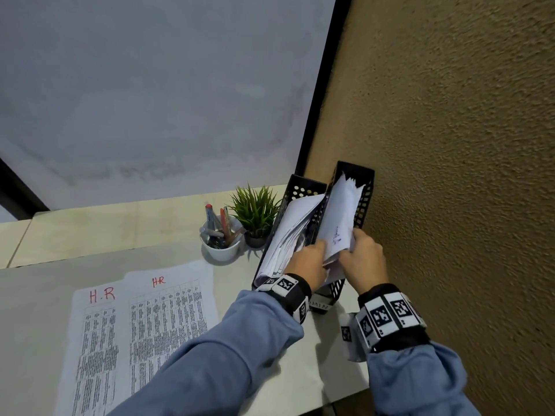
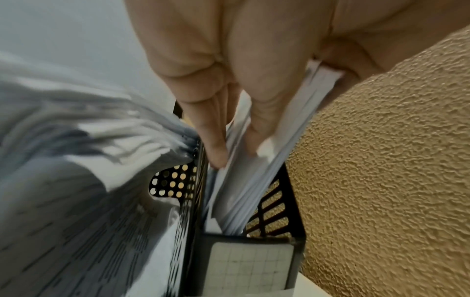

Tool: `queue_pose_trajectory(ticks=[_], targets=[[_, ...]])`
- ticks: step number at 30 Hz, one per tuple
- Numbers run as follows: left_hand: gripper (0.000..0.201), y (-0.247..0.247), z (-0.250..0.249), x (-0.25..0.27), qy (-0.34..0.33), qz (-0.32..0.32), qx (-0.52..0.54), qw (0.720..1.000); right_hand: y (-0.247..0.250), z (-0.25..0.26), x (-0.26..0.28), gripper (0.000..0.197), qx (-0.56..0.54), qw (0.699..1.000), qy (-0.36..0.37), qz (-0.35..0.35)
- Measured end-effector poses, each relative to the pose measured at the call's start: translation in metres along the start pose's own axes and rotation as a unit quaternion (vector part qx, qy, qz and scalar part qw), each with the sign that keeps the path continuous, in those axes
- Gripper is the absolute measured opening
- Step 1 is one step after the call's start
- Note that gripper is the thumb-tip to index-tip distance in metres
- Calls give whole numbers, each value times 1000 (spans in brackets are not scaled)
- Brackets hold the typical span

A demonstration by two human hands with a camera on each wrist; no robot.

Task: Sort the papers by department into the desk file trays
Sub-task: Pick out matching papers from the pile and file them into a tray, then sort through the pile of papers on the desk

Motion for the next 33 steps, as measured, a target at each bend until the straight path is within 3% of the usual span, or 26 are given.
queue_pose_trajectory(ticks=[2, 5, 8, 10, 12, 14, 18, 21, 23, 26, 29, 32, 33], targets=[[44, 2, 4, 8, -22, 2, 15, 1000, 3, -1, 2, 35, -9, 1000, -15, 3], [49, 16, 22, 32, -39, -48, 57, 996, 18, 15, 12, 42, -8, 997, -1, -79], [36, 37, 63, 70, -15, -137, 114, 984, 26, 48, 35, 46, -23, 980, 81, -181], [28, 49, 102, 97, 39, -185, 150, 970, 11, 71, 51, 40, -53, 966, 162, -196], [25, 61, 147, 123, 123, -223, 172, 952, -21, 90, 65, 34, -81, 962, 219, -143], [27, 66, 197, 149, 209, -245, 164, 932, -65, 103, 80, 32, -85, 968, 235, -34], [38, 63, 284, 201, 387, -259, 134, 875, -173, 100, 107, 33, -33, 962, 124, 239], [47, 57, 320, 231, 469, -249, 119, 839, -219, 86, 119, 38, -11, 941, 36, 337], [53, 55, 335, 245, 511, -248, 108, 816, -237, 84, 123, 34, 5, 934, 16, 358], [59, 51, 344, 254, 523, -252, 116, 806, -251, 84, 124, 13, 10, 938, -6, 345], [60, 46, 342, 250, 486, -268, 183, 812, -263, 85, 124, 19, -10, 940, -26, 340], [61, 40, 334, 243, 477, -256, 277, 794, -271, 89, 127, 18, -25, 934, -39, 354], [56, 39, 332, 241, 475, -246, 290, 793, -276, 87, 127, 26, -34, 933, -50, 356]])
Point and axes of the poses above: each hand's wrist, its own x-axis away from the middle knuckle, its own y-axis out of the back of the hand, z = x × y, the point moved 3 cm from there along -x, towards the middle knuckle, and after that the axes turned 5 degrees about x, right-handed, at the moved point
